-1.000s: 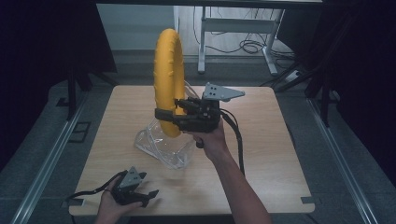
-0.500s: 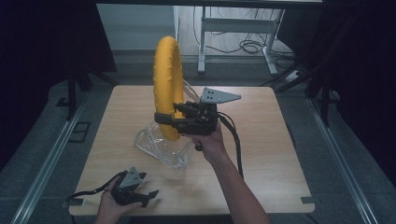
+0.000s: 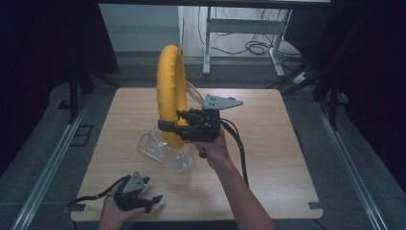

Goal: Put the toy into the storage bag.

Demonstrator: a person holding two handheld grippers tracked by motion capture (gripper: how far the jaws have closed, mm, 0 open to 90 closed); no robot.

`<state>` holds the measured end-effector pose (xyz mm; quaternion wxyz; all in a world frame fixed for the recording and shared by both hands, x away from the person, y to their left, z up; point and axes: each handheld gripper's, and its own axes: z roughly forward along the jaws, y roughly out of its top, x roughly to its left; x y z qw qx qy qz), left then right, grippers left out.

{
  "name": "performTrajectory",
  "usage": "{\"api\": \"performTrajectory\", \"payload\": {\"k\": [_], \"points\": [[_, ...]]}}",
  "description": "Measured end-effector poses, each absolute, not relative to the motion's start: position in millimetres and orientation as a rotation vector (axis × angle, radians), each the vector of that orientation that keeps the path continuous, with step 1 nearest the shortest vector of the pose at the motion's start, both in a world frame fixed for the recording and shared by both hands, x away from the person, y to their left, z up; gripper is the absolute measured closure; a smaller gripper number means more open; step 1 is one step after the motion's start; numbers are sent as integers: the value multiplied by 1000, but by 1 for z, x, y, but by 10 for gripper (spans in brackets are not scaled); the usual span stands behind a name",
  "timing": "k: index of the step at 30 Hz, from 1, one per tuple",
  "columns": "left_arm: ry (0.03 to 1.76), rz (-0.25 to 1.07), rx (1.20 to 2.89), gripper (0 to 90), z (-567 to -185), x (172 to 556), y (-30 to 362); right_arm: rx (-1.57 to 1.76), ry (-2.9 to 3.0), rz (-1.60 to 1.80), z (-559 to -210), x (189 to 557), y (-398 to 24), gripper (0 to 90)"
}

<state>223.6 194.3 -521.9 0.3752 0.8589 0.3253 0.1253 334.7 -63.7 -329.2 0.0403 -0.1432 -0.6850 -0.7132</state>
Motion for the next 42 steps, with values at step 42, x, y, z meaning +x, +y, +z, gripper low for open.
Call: {"api": "performTrajectory", "payload": {"k": [42], "points": [[831,322,2206,196,-522,223,195,-591,-2078,-2050,-400,358,-59,500]]}}
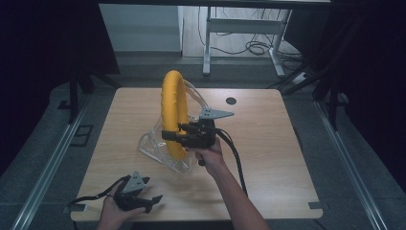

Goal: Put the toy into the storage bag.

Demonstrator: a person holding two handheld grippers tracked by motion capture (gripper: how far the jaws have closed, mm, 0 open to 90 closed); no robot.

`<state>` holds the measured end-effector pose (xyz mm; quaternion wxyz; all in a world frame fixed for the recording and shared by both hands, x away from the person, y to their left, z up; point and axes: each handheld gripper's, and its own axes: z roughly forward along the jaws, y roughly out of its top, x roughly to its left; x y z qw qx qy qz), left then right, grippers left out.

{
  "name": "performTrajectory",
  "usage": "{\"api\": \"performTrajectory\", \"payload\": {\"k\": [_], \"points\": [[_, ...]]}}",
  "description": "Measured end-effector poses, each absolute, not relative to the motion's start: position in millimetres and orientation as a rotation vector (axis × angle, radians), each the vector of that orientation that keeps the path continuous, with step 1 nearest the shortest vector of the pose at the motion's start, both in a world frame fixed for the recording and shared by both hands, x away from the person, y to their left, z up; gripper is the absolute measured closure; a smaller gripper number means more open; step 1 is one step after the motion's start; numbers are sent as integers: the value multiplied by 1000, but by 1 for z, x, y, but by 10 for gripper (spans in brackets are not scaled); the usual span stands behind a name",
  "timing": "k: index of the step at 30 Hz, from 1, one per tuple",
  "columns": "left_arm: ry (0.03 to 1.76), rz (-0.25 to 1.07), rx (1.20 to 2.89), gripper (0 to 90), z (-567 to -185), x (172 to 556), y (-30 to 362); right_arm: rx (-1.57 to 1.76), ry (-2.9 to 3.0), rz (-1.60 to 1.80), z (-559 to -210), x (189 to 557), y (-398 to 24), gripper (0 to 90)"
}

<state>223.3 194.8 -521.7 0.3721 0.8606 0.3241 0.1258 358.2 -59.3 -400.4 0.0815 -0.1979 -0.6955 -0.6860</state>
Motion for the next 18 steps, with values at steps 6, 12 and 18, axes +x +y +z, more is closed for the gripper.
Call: {"api": "performTrajectory", "payload": {"k": [6,12,18], "points": [[832,321,2207,197,-522,223,195,-586,-2094,-2044,-405,359,-59,499],[831,322,2208,197,-522,223,195,-592,-2110,-2034,-410,358,-61,497],[832,320,2207,197,-522,223,195,-632,-2191,-2011,-416,358,-59,466]]}}
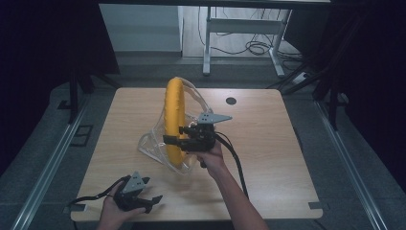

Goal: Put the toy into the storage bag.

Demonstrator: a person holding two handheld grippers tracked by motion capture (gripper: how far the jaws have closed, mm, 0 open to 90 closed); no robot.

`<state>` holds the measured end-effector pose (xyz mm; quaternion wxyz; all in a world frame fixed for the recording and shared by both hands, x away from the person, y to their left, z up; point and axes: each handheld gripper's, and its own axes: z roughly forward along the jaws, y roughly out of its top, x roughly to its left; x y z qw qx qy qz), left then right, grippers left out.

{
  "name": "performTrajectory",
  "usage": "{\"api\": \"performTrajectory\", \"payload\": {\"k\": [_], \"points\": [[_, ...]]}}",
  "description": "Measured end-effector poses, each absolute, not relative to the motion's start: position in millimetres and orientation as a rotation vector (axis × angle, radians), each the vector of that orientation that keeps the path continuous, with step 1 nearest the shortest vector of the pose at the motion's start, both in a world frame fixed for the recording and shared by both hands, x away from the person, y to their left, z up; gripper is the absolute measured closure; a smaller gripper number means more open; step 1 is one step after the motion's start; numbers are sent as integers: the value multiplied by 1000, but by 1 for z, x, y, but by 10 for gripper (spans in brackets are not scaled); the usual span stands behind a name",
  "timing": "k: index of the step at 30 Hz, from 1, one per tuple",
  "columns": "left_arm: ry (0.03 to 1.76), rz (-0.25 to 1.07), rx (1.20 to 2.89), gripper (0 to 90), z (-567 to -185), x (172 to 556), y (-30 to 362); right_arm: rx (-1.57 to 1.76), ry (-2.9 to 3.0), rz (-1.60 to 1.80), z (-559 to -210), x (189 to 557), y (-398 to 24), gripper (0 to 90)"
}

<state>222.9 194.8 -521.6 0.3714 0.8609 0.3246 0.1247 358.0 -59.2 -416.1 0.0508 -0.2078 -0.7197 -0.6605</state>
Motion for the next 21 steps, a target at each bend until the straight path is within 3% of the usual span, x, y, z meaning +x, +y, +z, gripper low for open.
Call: {"api": "performTrajectory", "payload": {"k": [12,21], "points": [[833,317,2209,196,-522,223,194,-642,-2224,-2071,-415,355,-63,427],[829,317,2211,196,-522,223,194,-748,-2200,-2193,-411,346,-76,313]]}}
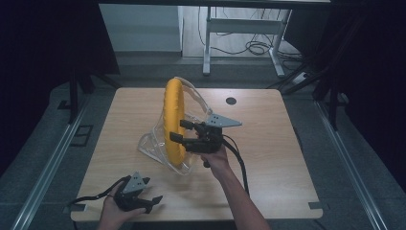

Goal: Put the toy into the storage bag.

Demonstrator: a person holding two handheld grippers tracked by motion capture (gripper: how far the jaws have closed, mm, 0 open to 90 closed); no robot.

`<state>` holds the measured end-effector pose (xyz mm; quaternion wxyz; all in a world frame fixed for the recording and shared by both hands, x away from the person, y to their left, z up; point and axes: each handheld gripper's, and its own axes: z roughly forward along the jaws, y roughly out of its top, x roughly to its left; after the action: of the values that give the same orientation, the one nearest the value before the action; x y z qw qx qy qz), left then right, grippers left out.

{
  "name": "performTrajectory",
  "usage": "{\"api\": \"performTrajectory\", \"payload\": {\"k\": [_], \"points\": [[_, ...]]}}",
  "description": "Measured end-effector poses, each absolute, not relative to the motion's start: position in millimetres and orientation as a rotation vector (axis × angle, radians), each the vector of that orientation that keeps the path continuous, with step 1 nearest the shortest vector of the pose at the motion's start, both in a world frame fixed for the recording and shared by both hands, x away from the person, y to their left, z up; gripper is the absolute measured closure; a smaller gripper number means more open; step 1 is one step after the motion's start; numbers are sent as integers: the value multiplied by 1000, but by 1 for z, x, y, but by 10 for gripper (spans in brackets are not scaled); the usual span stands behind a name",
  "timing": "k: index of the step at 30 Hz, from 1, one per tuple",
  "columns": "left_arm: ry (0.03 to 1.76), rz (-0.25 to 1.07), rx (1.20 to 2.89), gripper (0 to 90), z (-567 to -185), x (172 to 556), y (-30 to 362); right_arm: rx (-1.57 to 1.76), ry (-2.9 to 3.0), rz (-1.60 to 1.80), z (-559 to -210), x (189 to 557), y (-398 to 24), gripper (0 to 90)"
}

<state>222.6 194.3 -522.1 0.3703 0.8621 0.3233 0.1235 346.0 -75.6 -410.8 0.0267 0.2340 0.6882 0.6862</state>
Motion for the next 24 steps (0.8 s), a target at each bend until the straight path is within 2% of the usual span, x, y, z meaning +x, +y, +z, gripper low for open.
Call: {"api": "performTrajectory", "payload": {"k": [9,24], "points": [[832,322,2212,195,-522,222,195,675,2083,2005,-408,332,-100,307],[840,319,2212,195,-522,223,194,760,2078,1763,-434,319,-171,324]]}}
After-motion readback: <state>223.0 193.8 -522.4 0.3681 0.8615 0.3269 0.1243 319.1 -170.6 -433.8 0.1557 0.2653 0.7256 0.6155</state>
